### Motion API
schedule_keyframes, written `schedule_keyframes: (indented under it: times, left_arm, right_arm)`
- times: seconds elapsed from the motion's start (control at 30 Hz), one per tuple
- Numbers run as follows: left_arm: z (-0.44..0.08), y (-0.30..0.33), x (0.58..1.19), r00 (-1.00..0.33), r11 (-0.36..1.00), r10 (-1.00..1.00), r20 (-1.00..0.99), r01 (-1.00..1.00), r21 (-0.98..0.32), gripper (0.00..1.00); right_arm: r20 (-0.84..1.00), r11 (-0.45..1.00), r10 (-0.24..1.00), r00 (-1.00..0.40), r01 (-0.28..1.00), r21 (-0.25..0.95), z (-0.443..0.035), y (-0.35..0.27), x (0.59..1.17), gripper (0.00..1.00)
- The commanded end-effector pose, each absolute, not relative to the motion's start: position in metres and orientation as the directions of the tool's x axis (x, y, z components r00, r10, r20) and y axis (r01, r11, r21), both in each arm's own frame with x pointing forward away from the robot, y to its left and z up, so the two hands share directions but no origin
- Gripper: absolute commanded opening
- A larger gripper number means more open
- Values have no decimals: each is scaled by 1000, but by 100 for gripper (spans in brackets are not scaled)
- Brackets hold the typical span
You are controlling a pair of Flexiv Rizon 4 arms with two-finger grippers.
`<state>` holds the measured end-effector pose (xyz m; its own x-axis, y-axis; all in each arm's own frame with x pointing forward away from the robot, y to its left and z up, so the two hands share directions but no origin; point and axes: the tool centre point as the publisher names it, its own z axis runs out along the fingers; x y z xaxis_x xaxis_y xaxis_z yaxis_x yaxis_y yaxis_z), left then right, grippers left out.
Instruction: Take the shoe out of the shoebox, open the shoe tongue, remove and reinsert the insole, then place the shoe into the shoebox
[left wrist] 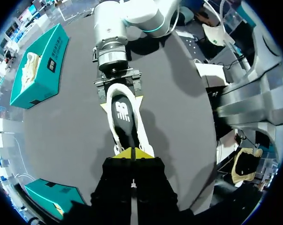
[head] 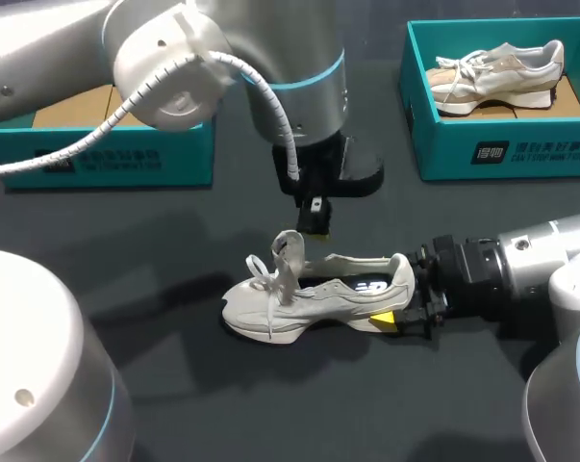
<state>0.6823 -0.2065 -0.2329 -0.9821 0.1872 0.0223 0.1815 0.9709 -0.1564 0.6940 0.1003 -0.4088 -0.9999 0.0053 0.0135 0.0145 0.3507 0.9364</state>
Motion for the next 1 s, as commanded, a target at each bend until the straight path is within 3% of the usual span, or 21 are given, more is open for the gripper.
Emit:
schedule_keyframes:
  times: [0.03, 0.23, 0.53, 1.0]
  left_arm:
    - [-237, -203, 686, -980, 968, 196, 27, 189, -166, 0]
    - [-274, -227, 686, -975, 964, 219, 48, 208, -167, 0]
    - [-274, -232, 689, -970, 962, 234, 66, 222, -161, 0]
    - [-329, -262, 684, -972, 975, 209, 109, 199, -96, 0]
  right_arm:
    - [14, 355, 6, -1000, 15, 935, -408, 100, 694, 0]
    - [14, 355, 6, -1000, 15, 935, -408, 100, 694, 0]
    - [14, 355, 6, -1000, 15, 935, -408, 100, 694, 0]
    - [14, 355, 6, -1000, 15, 935, -408, 100, 694, 0]
